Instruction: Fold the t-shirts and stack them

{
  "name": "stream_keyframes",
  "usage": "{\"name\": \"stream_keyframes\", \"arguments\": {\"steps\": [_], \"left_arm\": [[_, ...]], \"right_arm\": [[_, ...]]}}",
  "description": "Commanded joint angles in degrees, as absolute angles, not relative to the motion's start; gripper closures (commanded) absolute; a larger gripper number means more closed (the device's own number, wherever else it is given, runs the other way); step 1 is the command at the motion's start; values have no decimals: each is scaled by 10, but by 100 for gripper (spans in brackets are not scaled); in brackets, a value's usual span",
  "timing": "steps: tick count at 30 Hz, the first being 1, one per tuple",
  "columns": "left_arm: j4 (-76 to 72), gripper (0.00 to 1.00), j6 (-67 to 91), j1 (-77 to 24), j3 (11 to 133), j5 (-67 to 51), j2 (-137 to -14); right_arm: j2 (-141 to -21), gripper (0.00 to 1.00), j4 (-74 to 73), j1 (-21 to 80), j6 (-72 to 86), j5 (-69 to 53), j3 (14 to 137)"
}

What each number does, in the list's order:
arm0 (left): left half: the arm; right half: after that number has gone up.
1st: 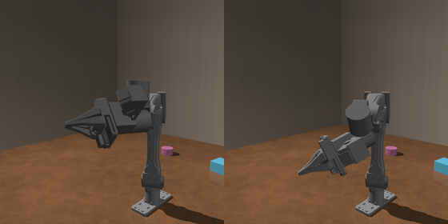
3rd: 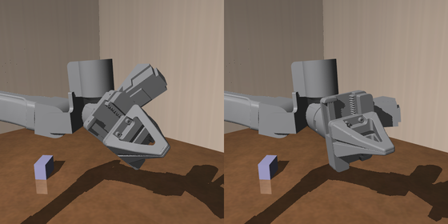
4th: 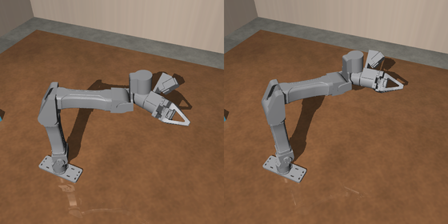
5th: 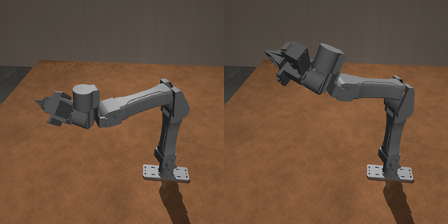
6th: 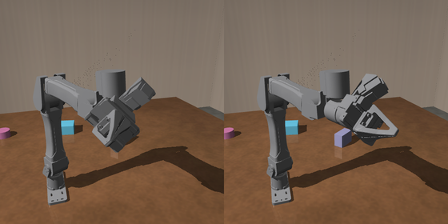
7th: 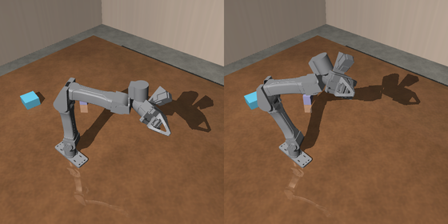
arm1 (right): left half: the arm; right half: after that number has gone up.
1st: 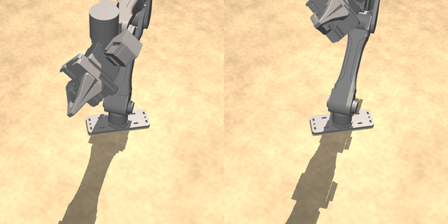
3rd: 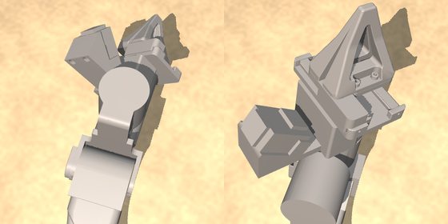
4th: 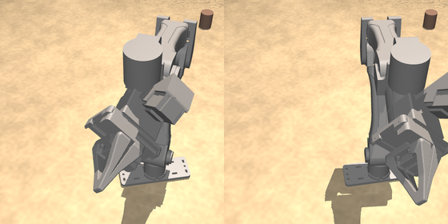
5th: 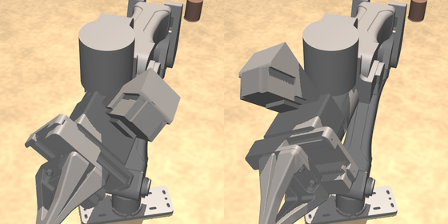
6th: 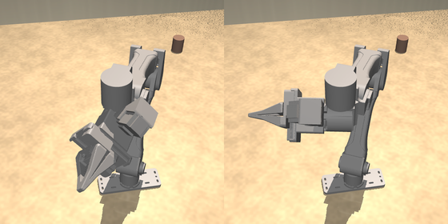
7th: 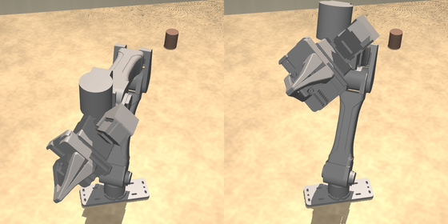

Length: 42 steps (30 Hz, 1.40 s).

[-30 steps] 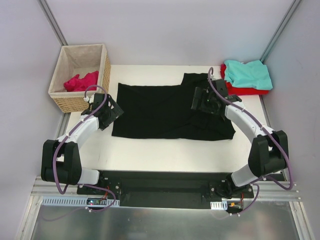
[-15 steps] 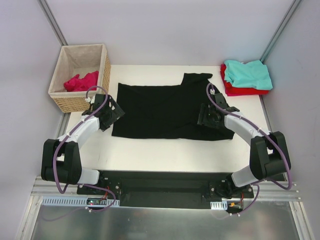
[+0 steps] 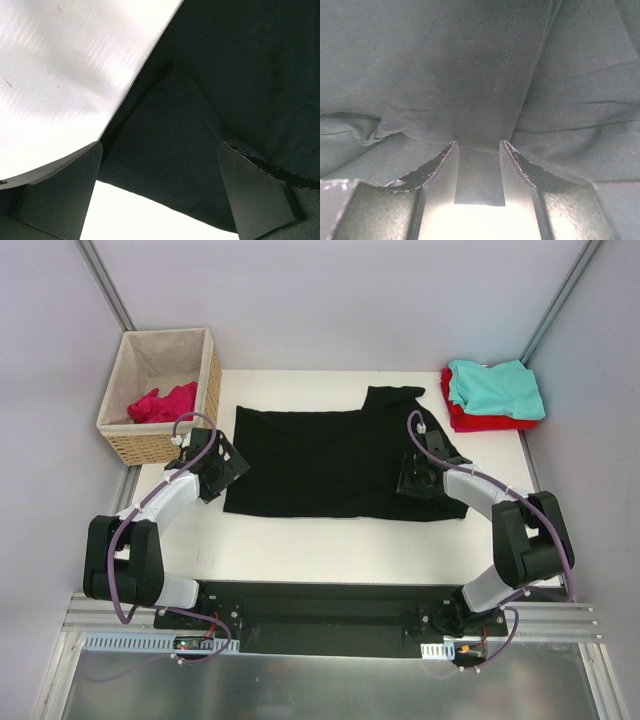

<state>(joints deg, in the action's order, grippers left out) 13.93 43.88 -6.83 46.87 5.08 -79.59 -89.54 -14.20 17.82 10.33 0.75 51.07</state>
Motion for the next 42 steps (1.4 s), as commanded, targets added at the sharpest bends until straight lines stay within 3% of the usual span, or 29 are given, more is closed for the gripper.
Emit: {"name": "stream_keyframes", "arguments": {"steps": [1, 26, 42], "left_arm": [[137, 1, 431, -75, 472, 57, -798], [136, 1, 431, -76, 472, 58, -801], [137, 1, 429, -76, 473, 63, -802]], "right_arm": [[-895, 58, -120, 175, 111, 5, 508], [-873, 60, -121, 159, 103, 5, 483], [-912, 83, -105, 166, 117, -20, 498]]}}
